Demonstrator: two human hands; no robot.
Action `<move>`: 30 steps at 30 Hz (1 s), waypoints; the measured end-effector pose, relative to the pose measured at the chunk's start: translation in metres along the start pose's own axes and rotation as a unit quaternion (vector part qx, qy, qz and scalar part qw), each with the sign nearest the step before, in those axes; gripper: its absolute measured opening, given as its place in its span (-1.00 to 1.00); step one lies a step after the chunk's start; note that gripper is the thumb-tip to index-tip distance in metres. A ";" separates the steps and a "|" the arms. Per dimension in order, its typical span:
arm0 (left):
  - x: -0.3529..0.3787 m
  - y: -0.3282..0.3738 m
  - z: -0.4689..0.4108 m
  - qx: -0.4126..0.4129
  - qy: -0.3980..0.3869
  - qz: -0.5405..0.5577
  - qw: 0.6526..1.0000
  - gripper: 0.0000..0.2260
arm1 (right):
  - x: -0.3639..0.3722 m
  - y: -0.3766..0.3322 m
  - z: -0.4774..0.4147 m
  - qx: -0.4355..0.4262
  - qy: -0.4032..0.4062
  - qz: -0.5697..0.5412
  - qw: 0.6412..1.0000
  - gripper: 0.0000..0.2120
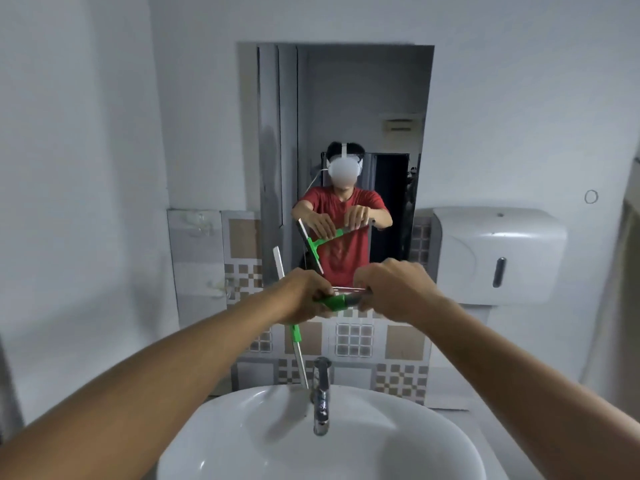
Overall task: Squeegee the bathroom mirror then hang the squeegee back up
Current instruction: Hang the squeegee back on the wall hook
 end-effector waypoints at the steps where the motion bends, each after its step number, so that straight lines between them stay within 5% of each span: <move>1: -0.003 -0.001 0.003 -0.007 0.003 -0.007 1.000 -0.91 | -0.008 0.006 -0.003 0.008 0.021 -0.012 1.000 -0.75; 3: -0.010 -0.008 0.013 -0.026 0.021 -0.002 0.999 -0.76 | -0.026 0.018 -0.006 0.022 0.088 -0.050 0.995 -0.64; 5: -0.018 -0.019 0.027 -0.053 0.054 0.017 0.997 -0.85 | -0.036 0.026 -0.007 0.034 0.132 -0.142 0.980 -0.60; 6: -0.020 -0.023 0.034 -0.061 0.065 0.030 0.996 -0.95 | -0.034 0.028 -0.011 0.044 0.137 -0.206 0.968 -0.59; 9: -0.022 -0.037 0.050 -0.086 0.086 0.059 0.991 -0.74 | -0.019 0.015 -0.026 0.057 0.119 -0.354 0.926 -0.54; 14: -0.023 -0.060 0.069 -0.068 0.115 0.046 0.990 -0.79 | -0.007 -0.027 -0.053 0.060 0.095 -0.520 0.847 -0.53; 17: -0.023 -0.087 0.079 -0.075 0.152 0.112 0.979 -0.78 | -0.002 -0.066 -0.078 0.037 0.071 -0.551 0.831 -0.55; 24: -0.038 -0.186 0.104 -0.159 0.279 0.238 0.917 -0.83 | 0.027 -0.156 -0.140 0.000 0.040 -0.517 0.855 -0.55; 30: -0.043 -0.254 0.106 -0.183 0.328 0.311 0.873 -0.76 | 0.063 -0.206 -0.195 -0.002 -0.011 -0.566 0.825 -0.58</move>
Point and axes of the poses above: each hand's wrist, its own z-axis away from the middle knuckle, its own x-axis out of the palm, y = z × x, the point moved 10 cm from there along -z, towards the middle knuckle, and after that the axes turned 9 degrees about x, right-handed, at the moved point
